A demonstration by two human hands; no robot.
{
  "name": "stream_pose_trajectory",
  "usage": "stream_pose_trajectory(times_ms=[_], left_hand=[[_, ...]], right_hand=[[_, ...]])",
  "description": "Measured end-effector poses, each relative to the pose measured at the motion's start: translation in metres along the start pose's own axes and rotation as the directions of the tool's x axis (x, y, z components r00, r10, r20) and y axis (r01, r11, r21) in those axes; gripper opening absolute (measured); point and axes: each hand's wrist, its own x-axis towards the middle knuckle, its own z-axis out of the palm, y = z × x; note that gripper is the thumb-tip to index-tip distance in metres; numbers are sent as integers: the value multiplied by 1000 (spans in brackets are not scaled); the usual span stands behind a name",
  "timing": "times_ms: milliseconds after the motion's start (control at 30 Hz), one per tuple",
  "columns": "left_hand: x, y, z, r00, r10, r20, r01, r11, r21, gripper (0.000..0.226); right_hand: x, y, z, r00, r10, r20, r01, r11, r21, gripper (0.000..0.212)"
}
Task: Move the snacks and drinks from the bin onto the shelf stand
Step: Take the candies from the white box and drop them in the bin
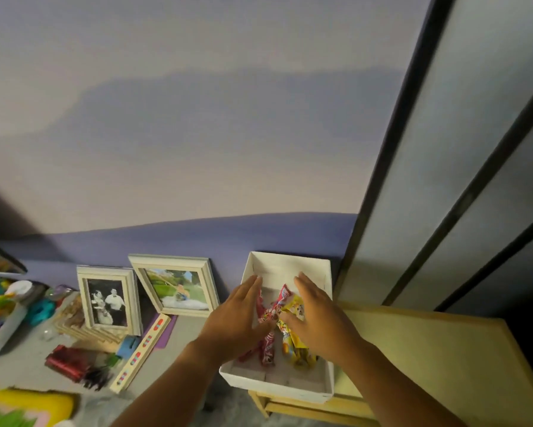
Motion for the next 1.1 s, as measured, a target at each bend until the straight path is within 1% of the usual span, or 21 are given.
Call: stream_pose_trajectory(times_ms=[100,167,267,333,433,500,567,667,800,833,933,1033,1100], left_hand=[[20,-12,29,998,-1,63,3,1000,-25,93],[33,-21,49,993,-31,111,39,997,-72,98],[50,-29,75,984,-84,156,98,991,-91,102],[61,-32,90,980,-118,161,133,987,-90,102],[70,-39,109,960,-161,228,200,967,-158,96],[72,-44,117,953,-139,269,202,954,-221,83],[72,-48,121,958,-116,261,176,959,-222,75],[73,-48,122,968,-80,239,124,977,-174,72],[78,-50,125,978,-58,201,86,988,-132,64],[79,-50,125,981,-54,186,77,990,-118,65],[86,-53,121,980,-101,172,123,984,-125,81],[89,-47,101,989,-52,138,72,987,-146,91],[90,-41,82,999,-17,48,27,977,-210,96]], right_hand=[[18,8,33,997,69,46,-69,998,10,82],[26,13,50,989,127,74,-128,992,8,80],[37,22,72,974,213,70,-213,977,-16,77],[44,27,84,958,278,71,-274,960,-66,79],[52,35,99,932,350,92,-341,935,-100,91],[56,39,107,919,375,120,-361,925,-122,98],[60,42,113,916,379,128,-360,921,-152,100],[66,41,116,922,366,122,-339,919,-200,97],[71,36,118,932,358,60,-337,915,-223,93],[72,35,117,933,356,52,-338,918,-209,92],[73,31,110,946,325,15,-317,931,-180,92],[74,29,98,965,262,-34,-264,957,-120,93],[75,27,86,974,211,-81,-216,974,-67,94]])
